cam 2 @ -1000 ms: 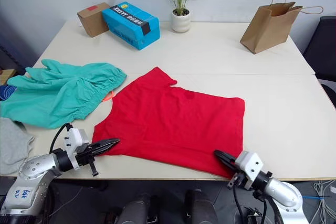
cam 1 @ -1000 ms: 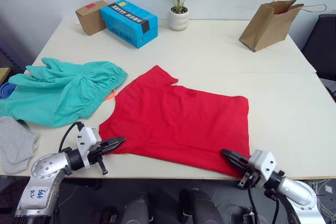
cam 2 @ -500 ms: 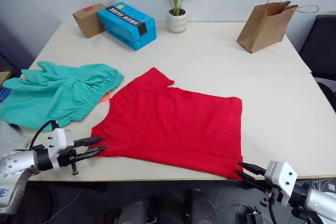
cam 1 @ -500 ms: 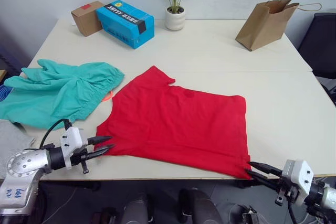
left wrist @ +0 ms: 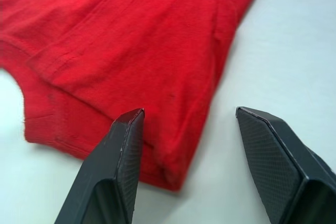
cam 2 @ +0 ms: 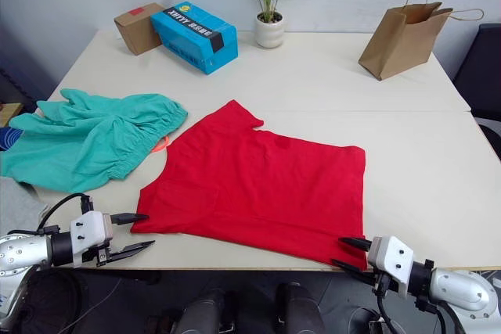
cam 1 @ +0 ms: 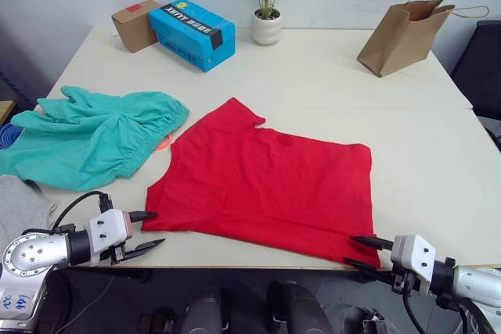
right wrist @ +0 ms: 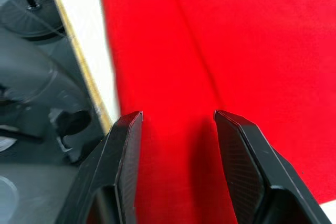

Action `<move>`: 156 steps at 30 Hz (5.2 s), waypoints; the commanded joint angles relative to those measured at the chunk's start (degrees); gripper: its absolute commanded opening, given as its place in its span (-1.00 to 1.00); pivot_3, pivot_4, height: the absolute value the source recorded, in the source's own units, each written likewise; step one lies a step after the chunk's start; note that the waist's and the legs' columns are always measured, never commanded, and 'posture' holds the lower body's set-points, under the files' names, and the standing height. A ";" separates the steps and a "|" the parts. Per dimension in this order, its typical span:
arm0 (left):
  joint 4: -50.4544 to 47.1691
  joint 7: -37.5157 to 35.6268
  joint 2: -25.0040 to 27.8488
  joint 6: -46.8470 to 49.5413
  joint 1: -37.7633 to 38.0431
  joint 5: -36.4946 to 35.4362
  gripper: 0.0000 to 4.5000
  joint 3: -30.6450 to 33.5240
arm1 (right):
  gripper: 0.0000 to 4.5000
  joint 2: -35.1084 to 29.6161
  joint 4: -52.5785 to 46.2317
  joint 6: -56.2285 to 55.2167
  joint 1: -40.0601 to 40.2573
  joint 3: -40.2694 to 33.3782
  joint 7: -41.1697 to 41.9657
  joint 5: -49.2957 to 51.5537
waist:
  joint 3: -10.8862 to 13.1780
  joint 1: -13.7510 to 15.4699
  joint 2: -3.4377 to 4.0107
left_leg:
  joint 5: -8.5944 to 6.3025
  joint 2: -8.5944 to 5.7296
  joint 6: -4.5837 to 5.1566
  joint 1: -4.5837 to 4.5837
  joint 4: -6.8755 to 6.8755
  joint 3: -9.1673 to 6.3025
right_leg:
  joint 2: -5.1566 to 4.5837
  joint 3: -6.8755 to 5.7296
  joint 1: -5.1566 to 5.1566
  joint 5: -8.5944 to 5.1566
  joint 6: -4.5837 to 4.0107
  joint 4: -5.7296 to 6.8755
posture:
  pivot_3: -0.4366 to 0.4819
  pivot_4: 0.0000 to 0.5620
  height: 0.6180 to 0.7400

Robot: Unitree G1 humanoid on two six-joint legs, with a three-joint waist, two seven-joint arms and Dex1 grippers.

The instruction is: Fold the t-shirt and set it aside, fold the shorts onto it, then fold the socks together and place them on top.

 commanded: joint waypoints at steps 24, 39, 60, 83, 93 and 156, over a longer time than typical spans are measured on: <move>-1.98 -5.70 4.50 2.96 2.92 -3.05 -0.99 -5.53 | -1.00 -3.89 9.05 -4.97 -4.36 -0.15 5.80 1.35 | -0.69 -0.29 1.11 | -0.23 0.10 -0.04 0.85 -0.41 0.13 | 0.08 0.04 0.85 -0.09 0.11 -0.62 | -0.05 -0.47 1.00; -10.32 -4.84 4.21 4.91 13.33 -5.03 -0.99 1.14 | -1.00 -6.37 9.94 -5.69 0.65 -6.98 11.31 6.87 | -0.59 -0.12 0.93 | -0.42 0.10 0.02 0.80 -0.40 0.11 | 0.07 0.03 0.83 -0.18 0.13 -0.70 | -0.05 -0.47 1.00; -16.02 -0.38 -1.05 9.87 16.22 -5.84 -1.00 2.06 | -0.15 -5.97 -6.05 8.50 6.90 -11.27 9.79 10.36 | -0.47 -0.02 0.89 | -0.71 0.10 0.11 0.65 -0.37 0.06 | 0.07 0.02 0.76 -0.38 0.25 -0.77 | -0.05 -0.47 1.00; -17.77 -0.20 -1.74 12.11 16.35 -5.44 -1.00 1.33 | -0.98 -5.38 0.12 1.79 3.80 -5.68 8.17 0.34 | -0.43 -0.10 0.82 | -0.73 0.09 0.10 0.63 -0.35 0.07 | 0.07 0.00 0.75 -0.42 0.25 -0.79 | -0.05 -0.47 1.00; -16.61 -0.54 -1.58 11.65 16.18 -4.87 -1.00 1.58 | -0.98 -5.14 0.70 2.71 1.60 -7.16 8.99 3.39 | -0.43 -0.12 0.82 | -0.72 0.09 0.10 0.63 -0.33 0.07 | 0.07 0.00 0.75 -0.42 0.26 -0.78 | -0.05 -0.47 1.00; -14.75 -2.48 -0.94 10.73 17.17 -5.18 -1.00 4.72 | -0.98 -6.76 2.22 -1.38 4.61 -5.93 10.31 1.23 | -0.46 -0.14 0.77 | -0.73 0.10 0.10 0.69 -0.32 0.07 | 0.07 0.01 0.78 -0.44 0.23 -0.75 | -0.05 -0.47 1.00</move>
